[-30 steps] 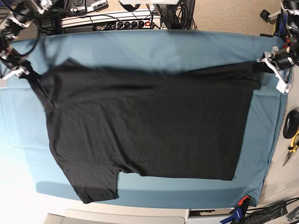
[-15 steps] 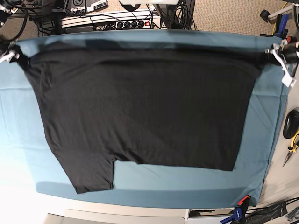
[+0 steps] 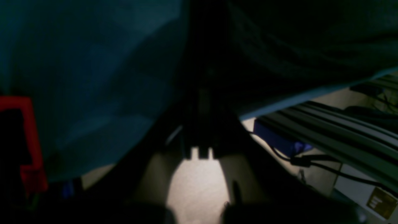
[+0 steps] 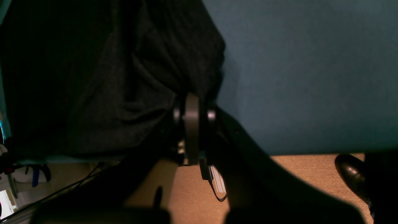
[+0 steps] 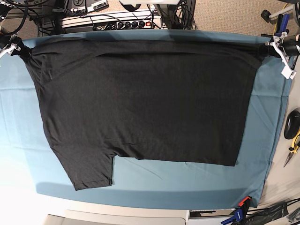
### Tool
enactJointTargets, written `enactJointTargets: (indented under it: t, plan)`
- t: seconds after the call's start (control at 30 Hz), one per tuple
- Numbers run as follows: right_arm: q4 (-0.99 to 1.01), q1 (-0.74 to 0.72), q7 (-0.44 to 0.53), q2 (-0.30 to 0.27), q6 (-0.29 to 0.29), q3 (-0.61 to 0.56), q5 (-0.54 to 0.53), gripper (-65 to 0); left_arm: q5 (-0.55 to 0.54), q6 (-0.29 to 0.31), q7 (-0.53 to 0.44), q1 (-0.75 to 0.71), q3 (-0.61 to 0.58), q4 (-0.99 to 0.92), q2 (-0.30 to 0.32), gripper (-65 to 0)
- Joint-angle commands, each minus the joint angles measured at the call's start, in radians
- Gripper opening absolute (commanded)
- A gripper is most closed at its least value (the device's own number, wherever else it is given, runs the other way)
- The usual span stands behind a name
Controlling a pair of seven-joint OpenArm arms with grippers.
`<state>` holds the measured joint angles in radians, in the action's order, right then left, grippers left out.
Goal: Fold the T-shirt properly
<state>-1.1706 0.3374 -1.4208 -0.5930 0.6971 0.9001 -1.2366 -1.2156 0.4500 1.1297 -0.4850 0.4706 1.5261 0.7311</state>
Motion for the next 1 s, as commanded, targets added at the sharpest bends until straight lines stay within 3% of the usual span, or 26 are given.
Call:
enactJointTargets:
  t: [0.0, 0.03, 0.13, 0.2, 0.37, 0.5, 0.6, 0.67, 0.8, 0.97]
  plan:
    - [-0.015, -0.002, 0.025, -0.036, 0.001, 0.01, -0.012, -65.0, 0.006, 0.021, -0.003, -0.003, 0.011, 0.011, 0.026, -63.0]
    - [-0.015, -0.002, 0.025, -0.036, 0.001, 0.01, -0.013, -63.3, 0.004, 0.044, -0.003, -0.003, 0.011, 0.011, 0.026, -56.0]
    - [-0.015, -0.002, 0.025, -0.036, 0.001, 0.01, -0.014, -41.7, -0.02, 0.101, 0.0, -0.003, 0.011, 0.011, 0.026, -39.7]
    - [-0.015, -0.002, 0.025, -0.036, 0.001, 0.01, -0.034, -39.2, -0.02, 0.117, 0.005, -0.003, 0.011, 0.011, 0.027, -35.1]
    - [-0.015, -0.002, 0.025, -0.036, 0.001, 0.019, -0.133, -39.2, -0.083, 0.158, 0.086, -0.003, 0.052, 0.047, 0.029, -35.0]
    - [-0.029, -0.008, 0.025, -0.036, 0.001, 0.071, -0.247, -39.2, -0.155, 0.205, 0.097, -0.002, 0.186, 0.127, 0.032, -35.0]
    - [-0.061, -0.06, 0.025, -0.036, 0.001, 0.109, -0.247, -39.2, -0.105, 0.214, 0.006, 0.021, 0.309, 0.216, 0.055, -35.0]
    - [-0.074, -0.13, 0.025, -0.036, 0.001, 0.109, -0.247, -39.2, -0.013, 0.178, -0.089, 0.057, 0.359, 0.263, 0.086, -35.0]
    - [-0.074, -0.329, 0.029, -0.036, 0.001, 0.032, 0.001, -39.2, 0.139, 0.1, -0.171, 0.166, 0.322, 0.289, 0.171, -35.0]
    - [-0.071, -0.578, 0.226, -0.035, 0.001, -0.208, 0.362, -39.2, 0.285, 0.054, -0.22, 0.278, 0.186, 0.286, 0.197, -35.0]
